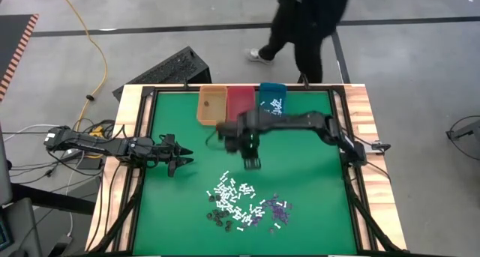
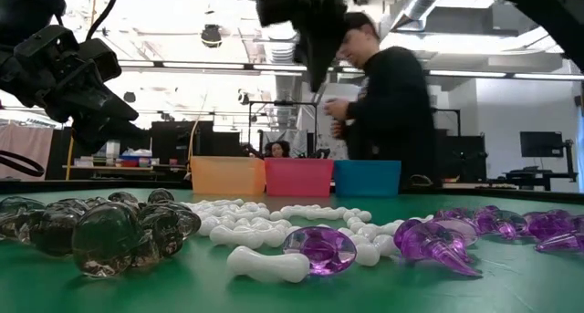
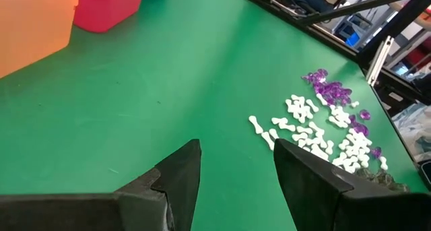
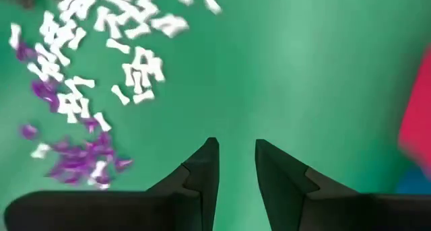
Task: Sort Halloween decoration
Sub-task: Put the white bone toy into the blue bin
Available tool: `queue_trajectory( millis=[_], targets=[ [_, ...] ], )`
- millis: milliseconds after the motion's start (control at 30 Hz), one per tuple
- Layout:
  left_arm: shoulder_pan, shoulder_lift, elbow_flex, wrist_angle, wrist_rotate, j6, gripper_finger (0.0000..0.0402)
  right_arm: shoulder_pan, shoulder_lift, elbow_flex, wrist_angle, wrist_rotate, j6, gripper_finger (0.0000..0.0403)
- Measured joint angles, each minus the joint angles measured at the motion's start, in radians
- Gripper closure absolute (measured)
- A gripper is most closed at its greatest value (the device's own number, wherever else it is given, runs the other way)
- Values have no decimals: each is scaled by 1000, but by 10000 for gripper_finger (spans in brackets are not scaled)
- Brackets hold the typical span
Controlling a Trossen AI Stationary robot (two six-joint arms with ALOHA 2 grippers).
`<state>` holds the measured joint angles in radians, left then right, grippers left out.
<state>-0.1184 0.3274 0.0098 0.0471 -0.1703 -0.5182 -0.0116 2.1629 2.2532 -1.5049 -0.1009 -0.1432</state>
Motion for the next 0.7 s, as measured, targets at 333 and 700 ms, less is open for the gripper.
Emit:
queue_trajectory(
  millis=[333, 700],
  targets=[
    [0, 0, 0, 0, 0, -1, 223, 96, 1, 0, 329, -28, -159, 275],
    [0, -1, 0, -2, 4, 13, 223, 100, 174, 0, 361, -93, -274, 275]
  ],
)
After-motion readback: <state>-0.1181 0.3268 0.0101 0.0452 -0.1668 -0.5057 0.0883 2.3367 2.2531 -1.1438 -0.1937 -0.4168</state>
